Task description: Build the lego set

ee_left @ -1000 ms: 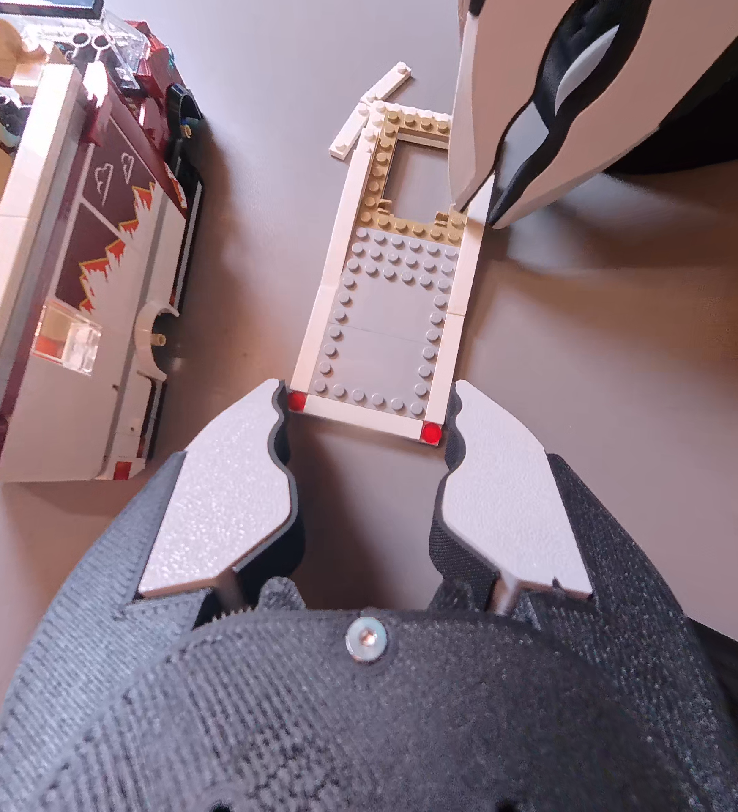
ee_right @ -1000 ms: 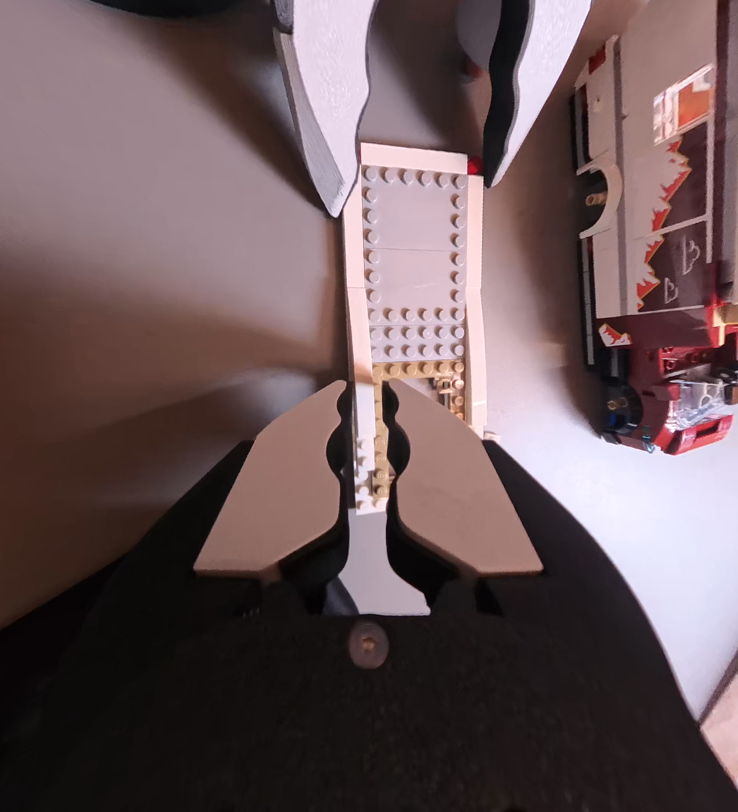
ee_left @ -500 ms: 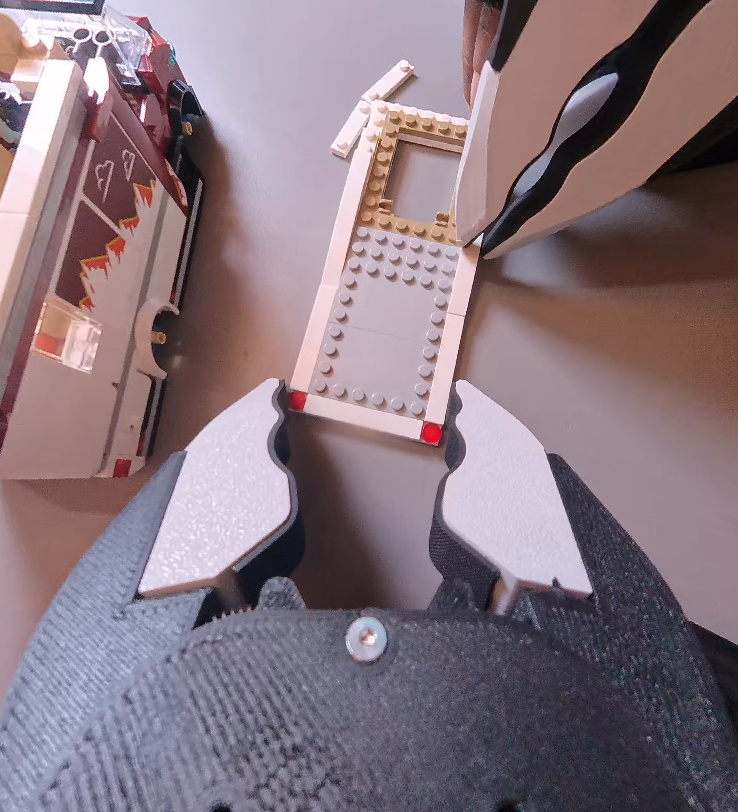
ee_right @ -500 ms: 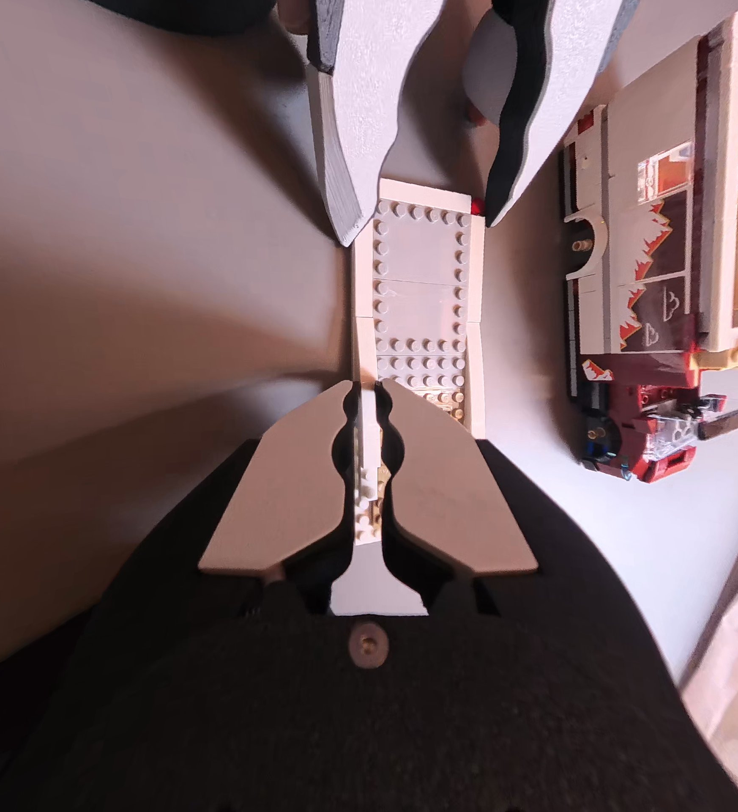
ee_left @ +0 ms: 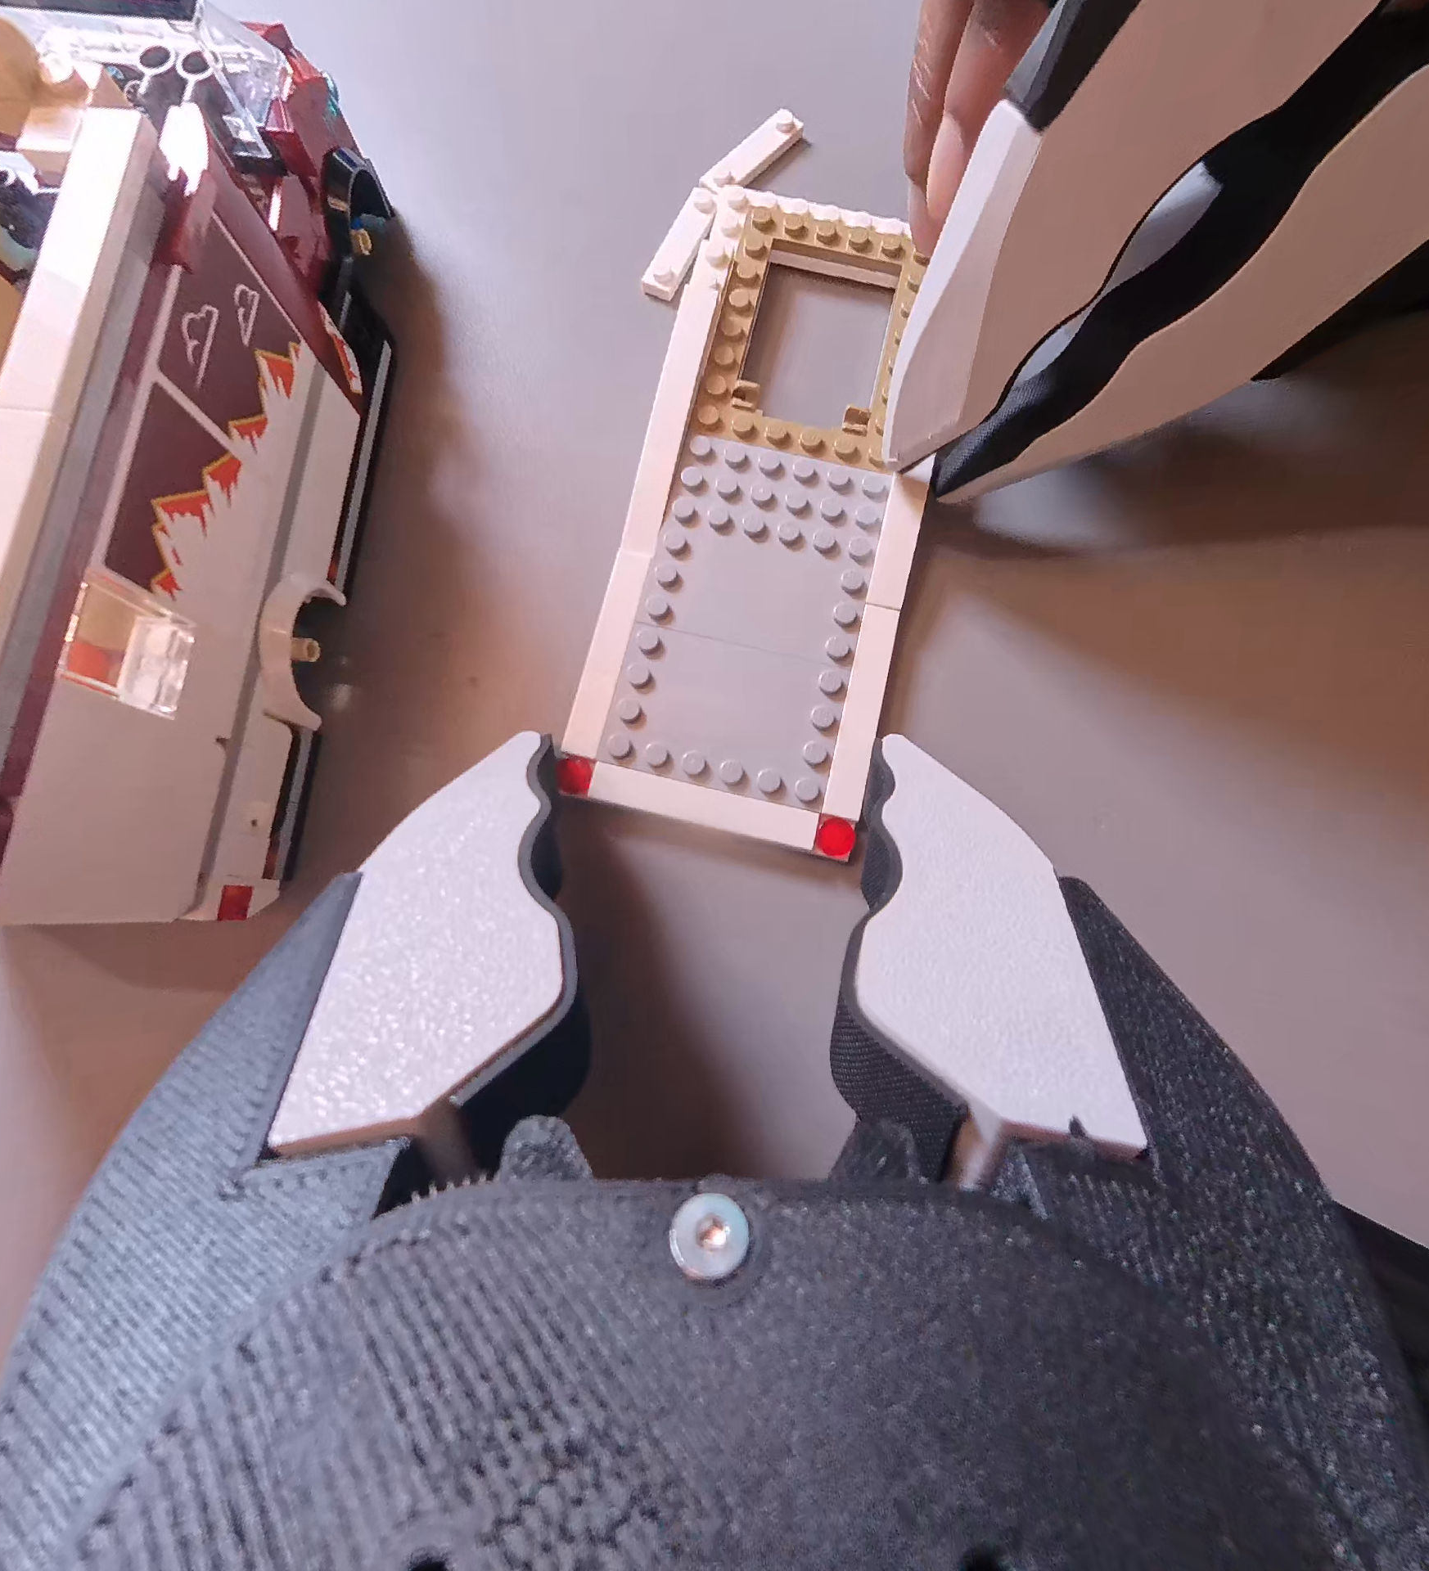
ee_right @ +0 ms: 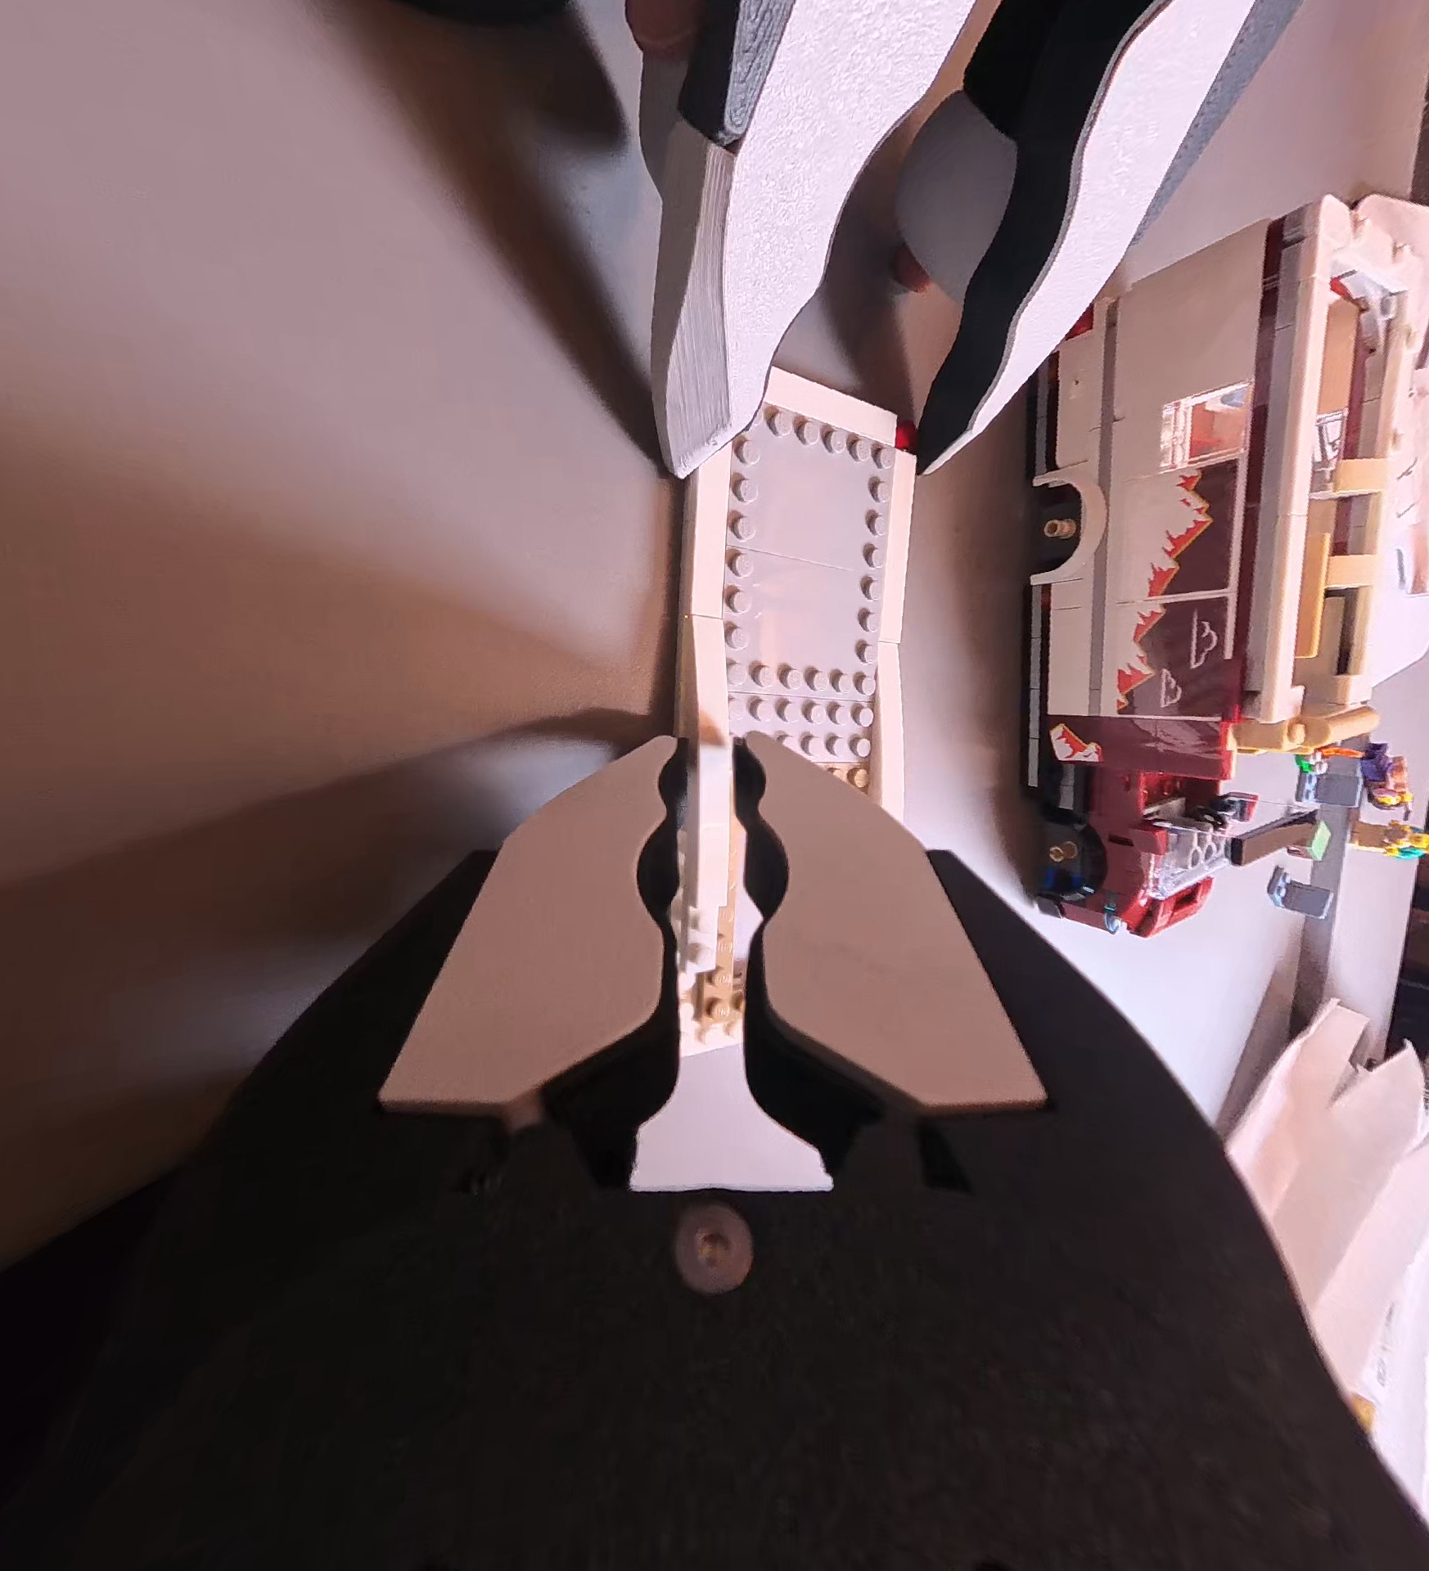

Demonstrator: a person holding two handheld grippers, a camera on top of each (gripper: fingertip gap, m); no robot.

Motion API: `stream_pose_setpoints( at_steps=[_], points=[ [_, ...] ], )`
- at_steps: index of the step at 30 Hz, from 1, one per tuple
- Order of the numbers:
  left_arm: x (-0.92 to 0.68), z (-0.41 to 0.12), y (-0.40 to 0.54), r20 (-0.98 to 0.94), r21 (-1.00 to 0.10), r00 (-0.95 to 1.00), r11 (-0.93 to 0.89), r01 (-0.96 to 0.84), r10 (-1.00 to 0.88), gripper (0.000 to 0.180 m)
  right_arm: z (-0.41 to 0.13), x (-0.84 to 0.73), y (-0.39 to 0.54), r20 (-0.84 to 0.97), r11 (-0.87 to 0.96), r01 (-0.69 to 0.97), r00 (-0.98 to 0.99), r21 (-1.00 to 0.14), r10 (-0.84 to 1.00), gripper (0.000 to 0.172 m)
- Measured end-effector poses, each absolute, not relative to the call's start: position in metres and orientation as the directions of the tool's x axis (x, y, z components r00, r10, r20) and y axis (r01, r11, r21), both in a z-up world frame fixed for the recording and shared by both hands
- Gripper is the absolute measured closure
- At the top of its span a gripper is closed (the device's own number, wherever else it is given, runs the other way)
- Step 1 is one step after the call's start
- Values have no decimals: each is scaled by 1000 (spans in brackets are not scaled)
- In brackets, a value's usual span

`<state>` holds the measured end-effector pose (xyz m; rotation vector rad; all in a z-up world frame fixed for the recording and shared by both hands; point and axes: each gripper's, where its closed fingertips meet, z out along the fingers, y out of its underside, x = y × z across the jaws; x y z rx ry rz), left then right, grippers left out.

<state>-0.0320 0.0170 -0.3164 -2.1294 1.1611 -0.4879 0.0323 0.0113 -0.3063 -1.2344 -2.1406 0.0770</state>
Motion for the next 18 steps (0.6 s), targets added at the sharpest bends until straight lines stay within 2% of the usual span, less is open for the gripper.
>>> stream_pose_setpoints(
  at_steps=[15,18],
  points=[
    [-32,-317,17,14,-693,542,-399,-600,-840,110,-308,33,11,546,560,766,-335,-316,767,167],
    [-32,-317,17,15,-690,545,-403,-601,-838,110,-308,33,10,586,593,759,-359,-271,726,168]
  ],
)
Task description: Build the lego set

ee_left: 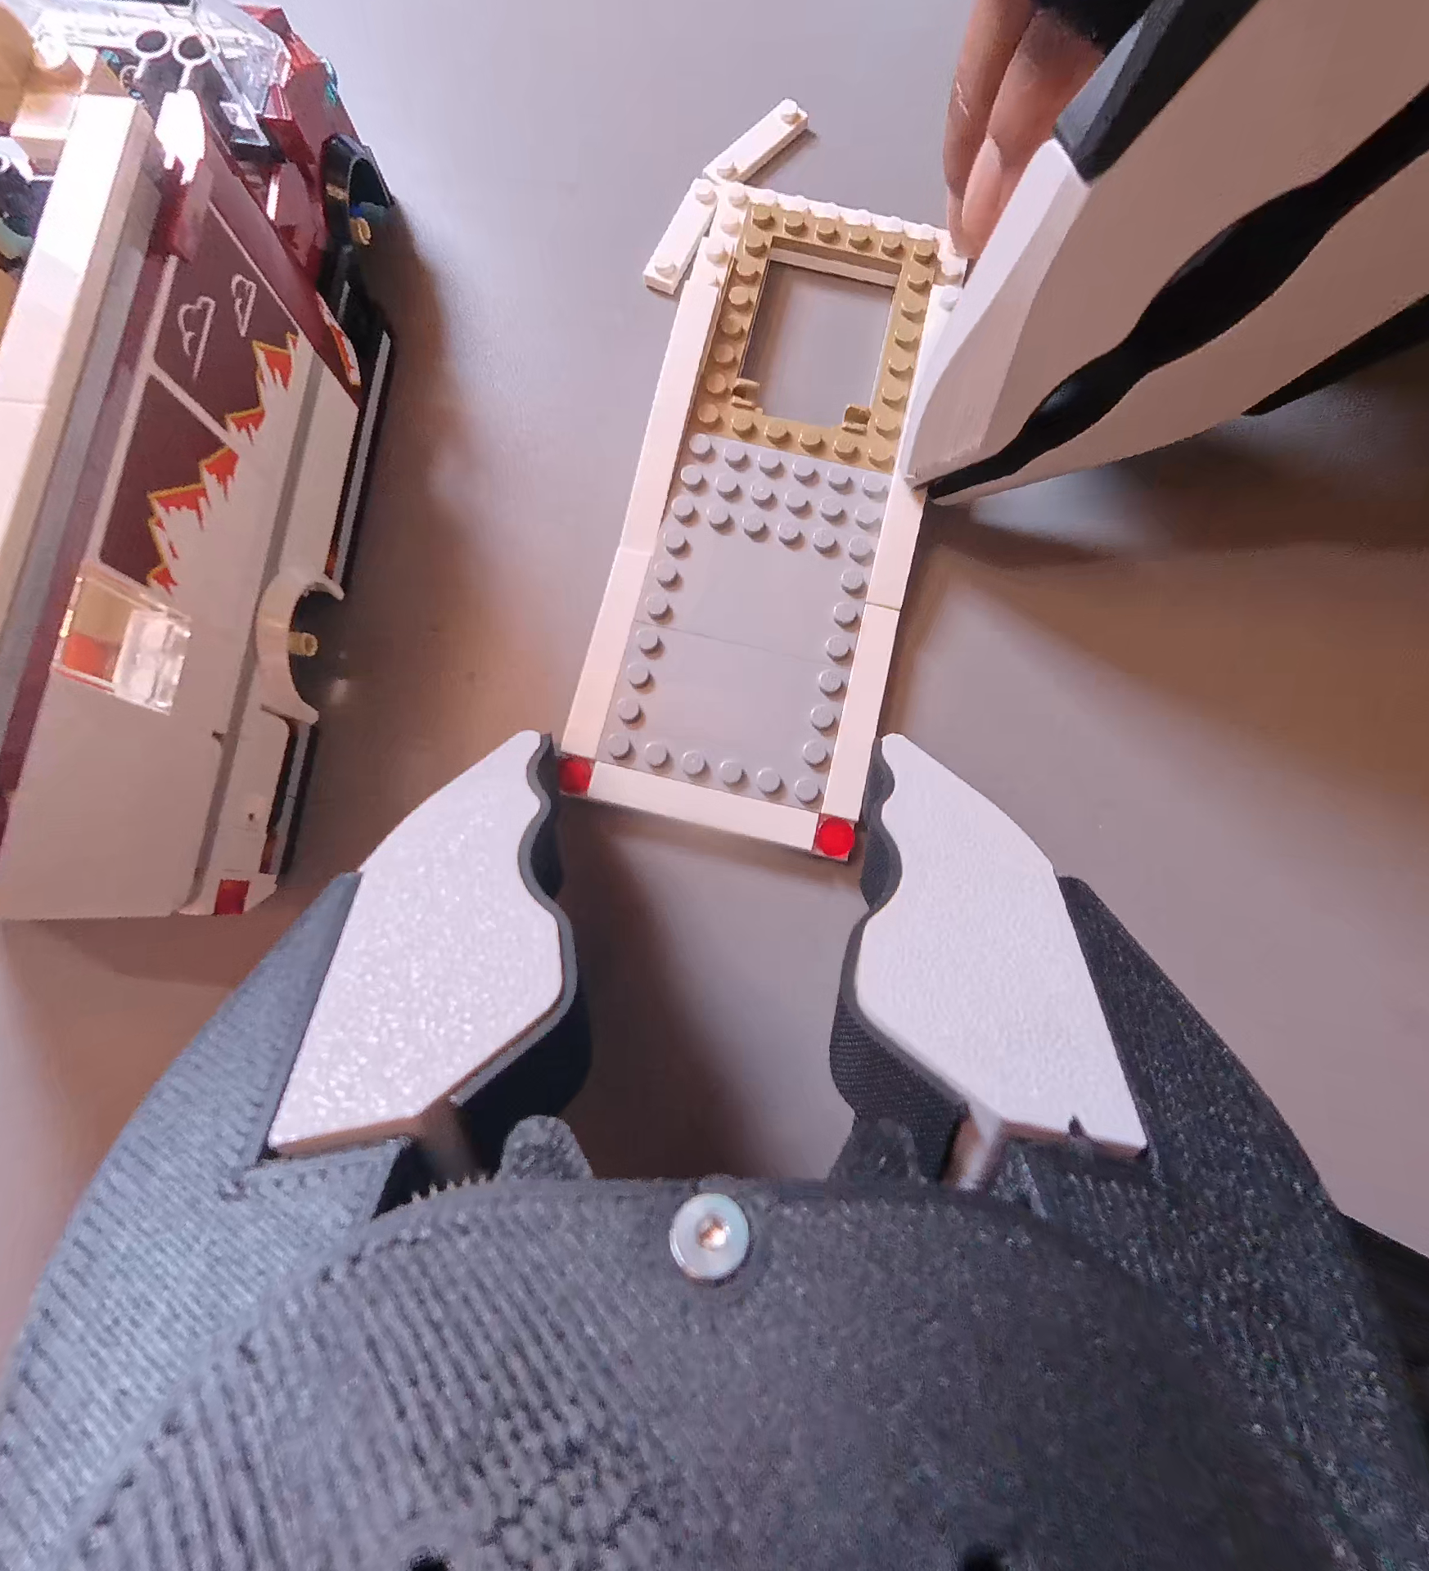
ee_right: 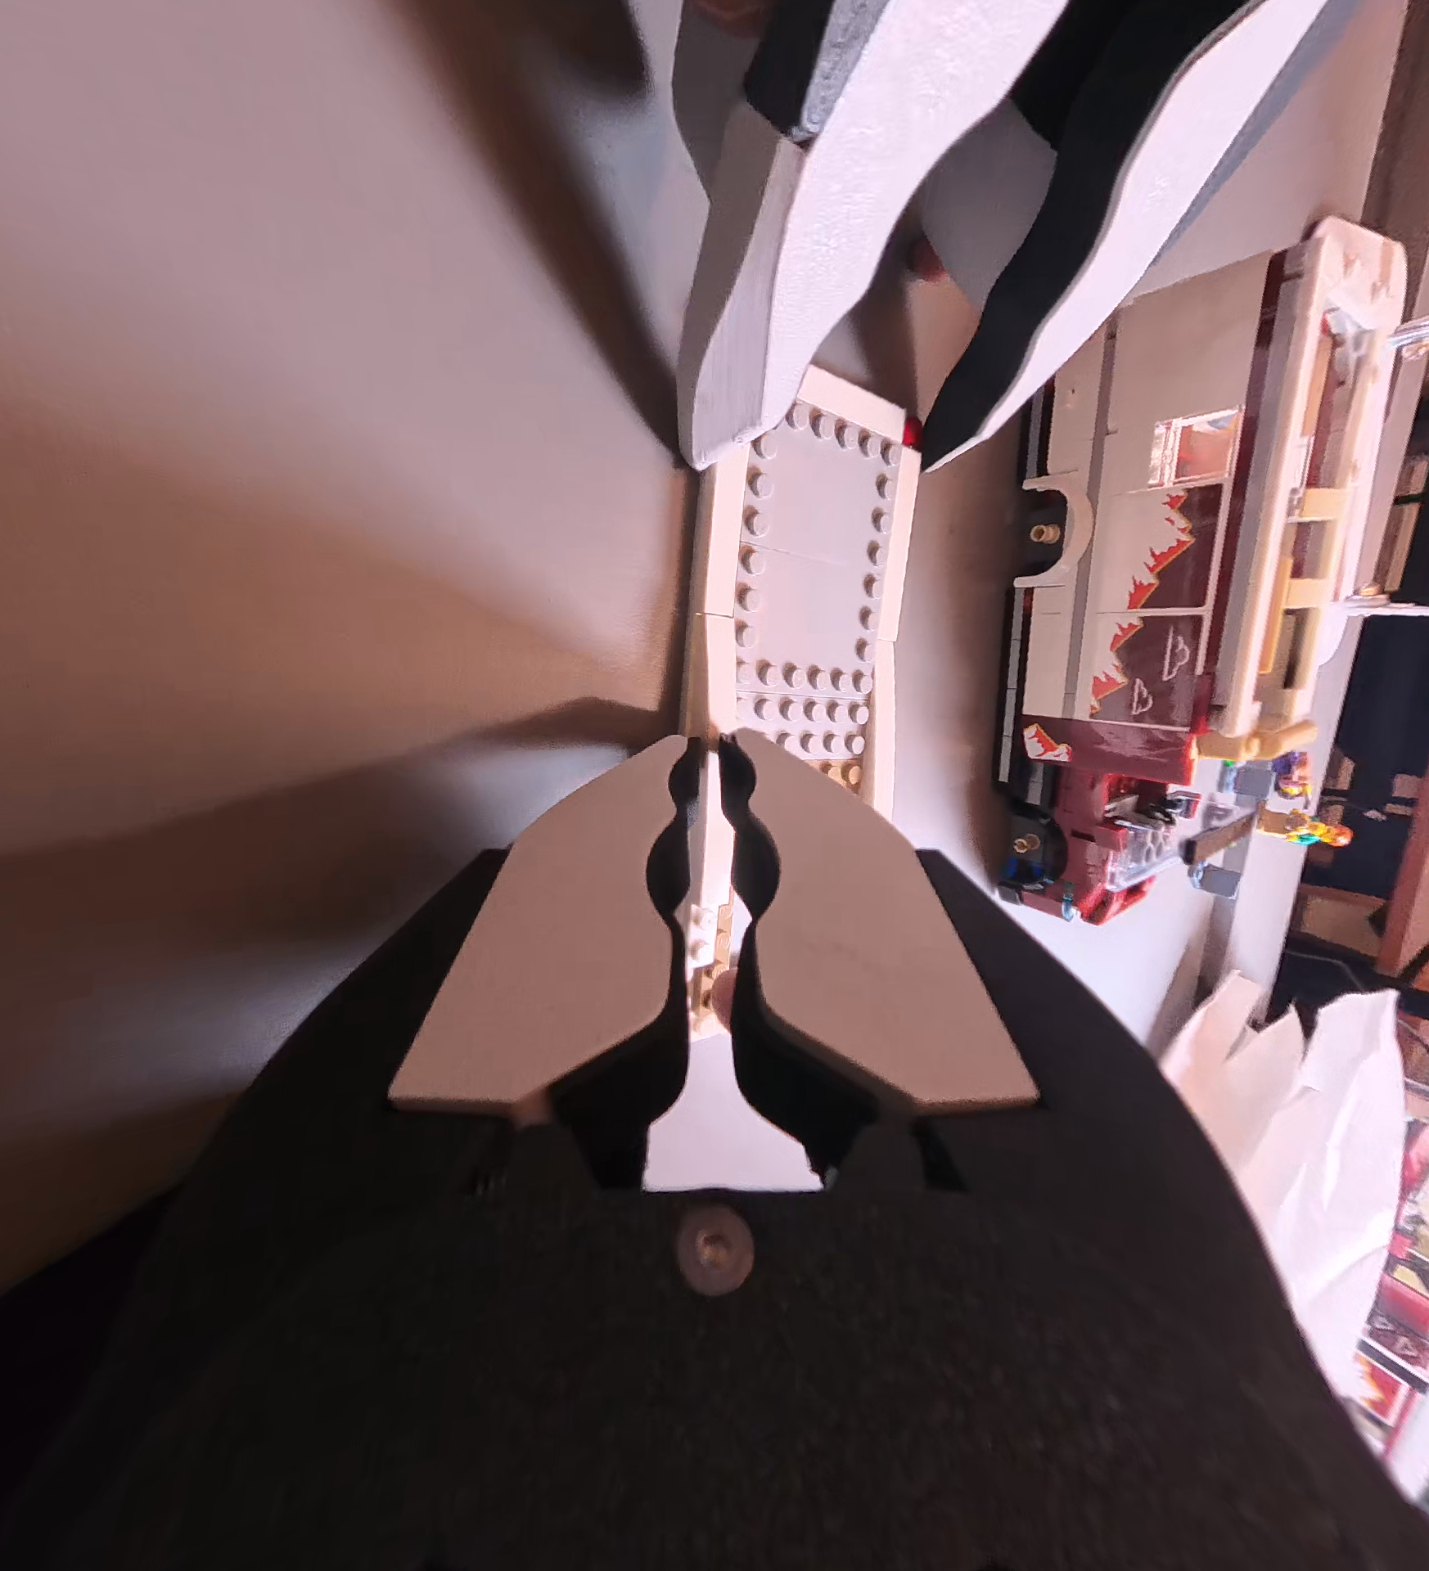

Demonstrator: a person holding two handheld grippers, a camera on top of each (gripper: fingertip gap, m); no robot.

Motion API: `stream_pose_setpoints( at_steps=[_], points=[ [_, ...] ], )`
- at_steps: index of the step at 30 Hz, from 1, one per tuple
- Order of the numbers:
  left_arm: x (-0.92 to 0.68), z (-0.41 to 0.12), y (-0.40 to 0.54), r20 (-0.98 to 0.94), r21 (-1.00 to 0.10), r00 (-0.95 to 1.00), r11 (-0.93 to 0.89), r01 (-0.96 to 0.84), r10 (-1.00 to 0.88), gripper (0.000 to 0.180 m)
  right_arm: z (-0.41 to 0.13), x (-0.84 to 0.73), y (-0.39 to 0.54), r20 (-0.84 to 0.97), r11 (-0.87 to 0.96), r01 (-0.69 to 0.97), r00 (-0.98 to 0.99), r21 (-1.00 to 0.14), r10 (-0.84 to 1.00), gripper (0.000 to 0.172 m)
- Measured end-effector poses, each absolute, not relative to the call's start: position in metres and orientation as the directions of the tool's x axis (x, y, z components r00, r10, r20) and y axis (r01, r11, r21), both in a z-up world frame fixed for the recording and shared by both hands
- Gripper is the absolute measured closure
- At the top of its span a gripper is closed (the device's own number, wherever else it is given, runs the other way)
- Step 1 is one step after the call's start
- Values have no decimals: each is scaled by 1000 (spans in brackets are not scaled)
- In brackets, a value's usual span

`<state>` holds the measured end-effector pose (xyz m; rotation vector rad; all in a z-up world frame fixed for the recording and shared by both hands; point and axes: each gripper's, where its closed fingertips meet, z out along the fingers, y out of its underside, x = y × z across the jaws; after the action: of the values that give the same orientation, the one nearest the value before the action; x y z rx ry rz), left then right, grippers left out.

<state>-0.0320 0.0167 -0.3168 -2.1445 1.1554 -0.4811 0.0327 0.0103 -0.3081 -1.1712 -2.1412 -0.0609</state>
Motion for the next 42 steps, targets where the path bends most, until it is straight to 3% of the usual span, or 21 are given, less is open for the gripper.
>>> stream_pose_setpoints(
  at_steps=[7,10,13,17,35,42],
  points=[
    [-32,-317,16,12,-686,551,-408,-602,-834,110,-310,22,6,585,594,754,-357,-279,728,172],
    [-32,-317,16,12,-685,555,-411,-602,-832,111,-309,23,7,522,541,763,-318,-354,791,172],
    [-32,-317,16,14,-686,549,-407,-602,-836,110,-307,23,1,485,524,738,-303,-426,821,158],
    [-32,-317,16,16,-687,549,-408,-602,-836,110,-299,35,9,418,437,745,-232,-504,878,158],
    [-32,-318,16,17,-683,554,-414,-601,-832,110,-308,46,19,616,554,767,-274,-324,739,168],
    [-32,-317,16,15,-682,557,-416,-602,-830,110,-307,46,20,591,535,776,-270,-333,760,169]
  ],
)
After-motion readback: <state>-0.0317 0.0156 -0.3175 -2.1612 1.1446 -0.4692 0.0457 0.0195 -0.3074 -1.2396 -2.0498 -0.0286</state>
